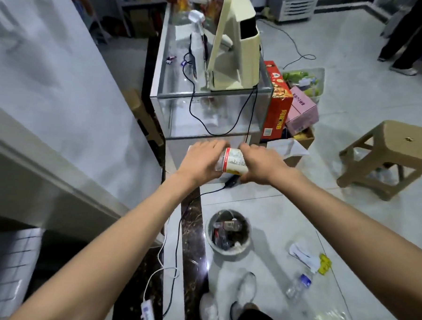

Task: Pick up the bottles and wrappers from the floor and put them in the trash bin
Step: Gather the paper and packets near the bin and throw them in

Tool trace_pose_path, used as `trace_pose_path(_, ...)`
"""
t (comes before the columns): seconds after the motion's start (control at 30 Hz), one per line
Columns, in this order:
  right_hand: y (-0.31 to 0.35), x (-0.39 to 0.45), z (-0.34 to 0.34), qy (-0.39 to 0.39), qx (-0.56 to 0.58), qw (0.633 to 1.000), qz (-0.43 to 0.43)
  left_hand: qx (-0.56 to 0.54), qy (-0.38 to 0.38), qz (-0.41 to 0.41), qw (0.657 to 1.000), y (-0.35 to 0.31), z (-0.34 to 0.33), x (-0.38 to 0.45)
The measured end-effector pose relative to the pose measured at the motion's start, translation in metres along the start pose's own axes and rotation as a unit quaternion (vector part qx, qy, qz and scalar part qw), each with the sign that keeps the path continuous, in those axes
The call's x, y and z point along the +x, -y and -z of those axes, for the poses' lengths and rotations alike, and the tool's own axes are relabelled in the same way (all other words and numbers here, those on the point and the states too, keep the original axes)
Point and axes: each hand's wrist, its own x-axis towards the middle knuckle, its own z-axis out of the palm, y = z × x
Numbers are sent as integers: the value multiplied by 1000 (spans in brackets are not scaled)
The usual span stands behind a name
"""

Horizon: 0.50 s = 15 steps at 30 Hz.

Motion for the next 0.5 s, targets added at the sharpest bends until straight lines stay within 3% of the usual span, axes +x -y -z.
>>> trace_pose_path(0.2, -26, 58, -108, 108, 122, 986, -37, -23, 73, 53, 996, 21, -109, 28)
trace_pose_path(0.43, -57, 86, -332, 198, 226, 949, -93, -53, 225, 30, 972, 41, -336, 7)
trace_pose_path(0.5, -58, 92, -394, 183, 271, 939, -106, -63, 252, 23, 965, 54, -398, -3)
